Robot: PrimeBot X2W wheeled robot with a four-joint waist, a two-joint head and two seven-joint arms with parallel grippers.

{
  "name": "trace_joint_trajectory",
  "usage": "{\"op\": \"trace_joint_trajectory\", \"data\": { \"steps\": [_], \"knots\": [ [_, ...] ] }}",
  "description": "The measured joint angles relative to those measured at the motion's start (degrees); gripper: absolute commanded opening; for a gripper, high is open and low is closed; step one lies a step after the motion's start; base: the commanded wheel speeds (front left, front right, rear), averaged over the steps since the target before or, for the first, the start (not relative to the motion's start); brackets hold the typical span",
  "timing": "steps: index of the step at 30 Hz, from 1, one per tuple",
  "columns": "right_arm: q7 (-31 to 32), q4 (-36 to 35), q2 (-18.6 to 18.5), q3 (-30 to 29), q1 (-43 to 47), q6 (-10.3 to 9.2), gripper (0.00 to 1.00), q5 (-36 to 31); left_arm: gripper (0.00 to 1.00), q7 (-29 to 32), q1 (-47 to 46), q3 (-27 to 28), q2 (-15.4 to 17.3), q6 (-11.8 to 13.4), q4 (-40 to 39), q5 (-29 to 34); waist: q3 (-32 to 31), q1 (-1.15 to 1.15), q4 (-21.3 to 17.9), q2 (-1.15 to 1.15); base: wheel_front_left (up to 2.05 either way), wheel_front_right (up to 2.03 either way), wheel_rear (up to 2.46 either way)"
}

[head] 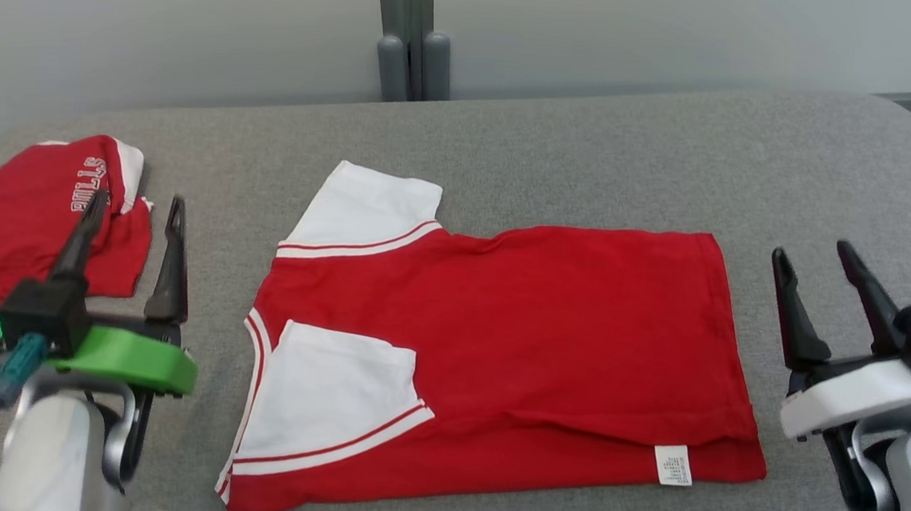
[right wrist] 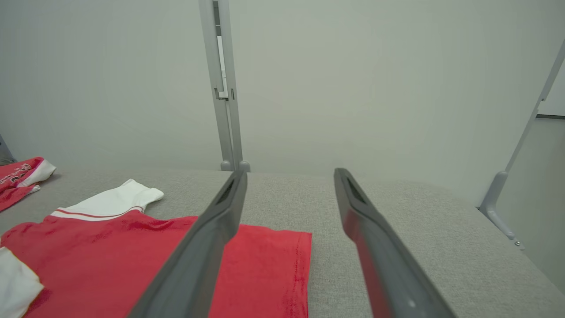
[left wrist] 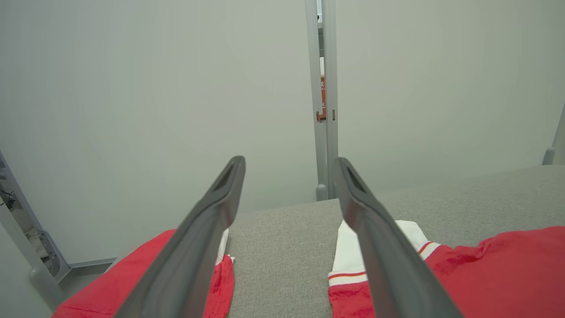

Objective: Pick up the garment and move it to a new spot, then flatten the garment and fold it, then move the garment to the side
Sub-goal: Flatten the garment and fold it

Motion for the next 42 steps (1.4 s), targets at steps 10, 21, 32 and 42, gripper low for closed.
{"op": "trace_joint_trajectory", "data": {
  "steps": [10, 21, 32, 42],
  "knots": [
    [8.3, 17.5, -2.2, 3.4, -21.6, 0.0, 1.0, 4.1, 1.0, 7.6, -25.0, -14.2, 7.1, -0.4, 9.6, -5.5, 9.4, 0.0, -2.4, 0.0, 0.0, 0.0, 0.0],
    [7.6, 34.3, 2.4, 15.7, -36.8, 0.0, 1.0, 8.9, 1.0, 13.7, -42.9, -28.9, 11.1, -0.4, 25.6, -17.0, 20.1, 0.01, -6.2, 0.0, 0.0, 0.0, 0.0],
    [5.1, 43.5, 6.9, 26.0, -45.1, 0.01, 1.0, 14.8, 1.0, 16.8, -50.6, -37.3, 13.0, -0.4, 39.2, -24.4, 25.5, 0.01, -11.2, 0.0, 0.0, 0.0, 0.0],
    [2.6, 46.2, 7.5, 32.7, -47.9, 0.0, 1.0, 20.8, 1.0, 17.8, -52.6, -41.2, 13.9, -0.4, 45.5, -28.6, 26.8, 0.01, -12.9, 0.0, 0.0, 0.0, 0.0]
  ]
}}
